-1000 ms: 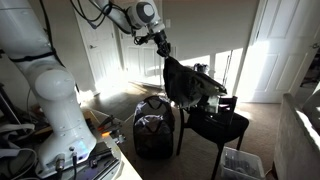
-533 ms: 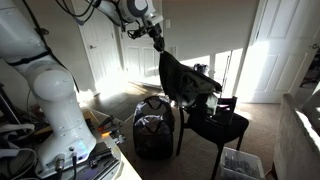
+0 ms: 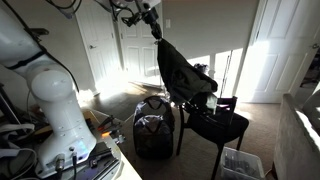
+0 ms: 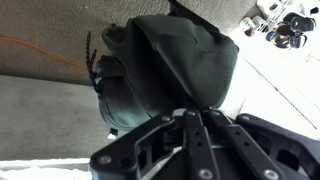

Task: Put the black jersey in the laundry basket

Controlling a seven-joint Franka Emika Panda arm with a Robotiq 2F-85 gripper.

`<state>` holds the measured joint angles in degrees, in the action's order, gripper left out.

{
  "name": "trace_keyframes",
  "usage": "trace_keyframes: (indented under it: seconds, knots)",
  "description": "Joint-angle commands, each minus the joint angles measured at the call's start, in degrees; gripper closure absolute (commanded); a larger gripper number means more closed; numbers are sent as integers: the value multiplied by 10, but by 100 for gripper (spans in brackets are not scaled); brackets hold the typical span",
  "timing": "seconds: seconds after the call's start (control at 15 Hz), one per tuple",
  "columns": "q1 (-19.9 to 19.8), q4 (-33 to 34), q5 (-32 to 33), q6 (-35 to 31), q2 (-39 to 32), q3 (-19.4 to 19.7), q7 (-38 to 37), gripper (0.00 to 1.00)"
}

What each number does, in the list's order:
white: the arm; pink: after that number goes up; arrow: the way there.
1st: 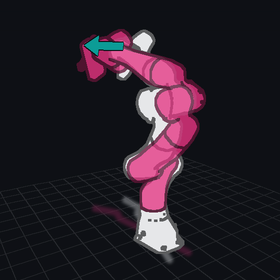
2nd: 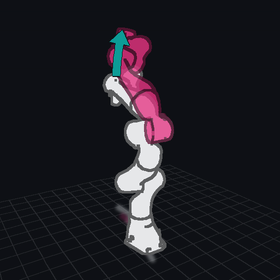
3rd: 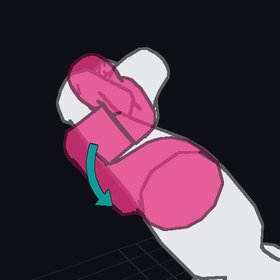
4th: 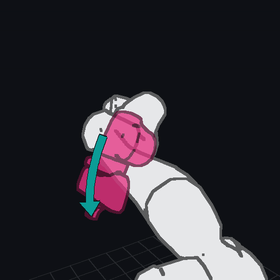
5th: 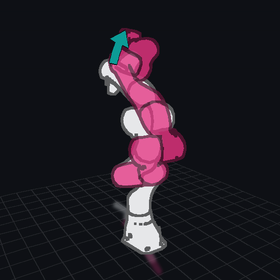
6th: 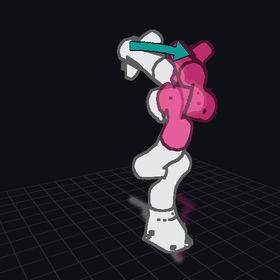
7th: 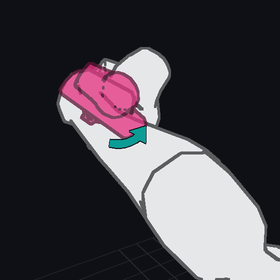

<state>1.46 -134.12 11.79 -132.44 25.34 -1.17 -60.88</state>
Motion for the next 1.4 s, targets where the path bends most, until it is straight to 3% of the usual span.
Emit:
trace_keyframes:
  seconds: [0.0,0.47,0.93,1.33]
  knots:
    - [-6,22,-42,23,12,-19,61,96]
    - [13,68,-61,20,1,-64,129,96]
    - [82,110,-117,19,-39,-118,241,96]
    - [123,108,-216,23,-92,-105,415,96]
